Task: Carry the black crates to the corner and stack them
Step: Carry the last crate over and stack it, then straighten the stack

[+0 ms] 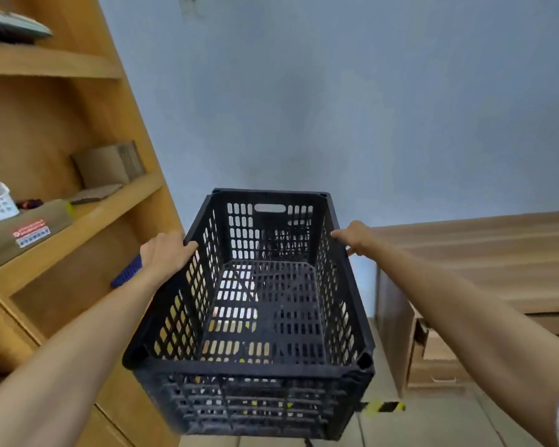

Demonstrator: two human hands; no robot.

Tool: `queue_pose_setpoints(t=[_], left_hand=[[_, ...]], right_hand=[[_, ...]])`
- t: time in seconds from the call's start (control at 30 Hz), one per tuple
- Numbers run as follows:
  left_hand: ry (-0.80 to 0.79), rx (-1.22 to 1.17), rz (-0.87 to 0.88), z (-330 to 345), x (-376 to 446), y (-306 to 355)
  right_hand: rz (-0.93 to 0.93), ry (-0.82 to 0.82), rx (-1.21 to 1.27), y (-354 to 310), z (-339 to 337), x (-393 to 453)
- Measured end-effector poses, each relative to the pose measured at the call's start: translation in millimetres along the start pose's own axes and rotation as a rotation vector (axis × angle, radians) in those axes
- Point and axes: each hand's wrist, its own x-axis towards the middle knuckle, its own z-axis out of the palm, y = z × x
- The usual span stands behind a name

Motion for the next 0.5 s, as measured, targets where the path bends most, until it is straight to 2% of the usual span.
queue_pose_setpoints(t=[0.1, 0.3, 0.5], left_hand=[[0.022, -0.034, -0.027, 4.6, 37.3, 23.7], [0.037, -0.035, 0.030, 34.1, 118.6, 60.2], [0.008, -0.109, 0.090, 90.2, 230.3, 78.5]], right_hand=[[-0.017, 0.024, 0.000, -8.2, -13.0, 30.3], [0.008, 0.082, -0.017, -13.0, -25.7, 115.3], [0.005, 0.121, -0.037, -35.1, -30.0, 219.2]])
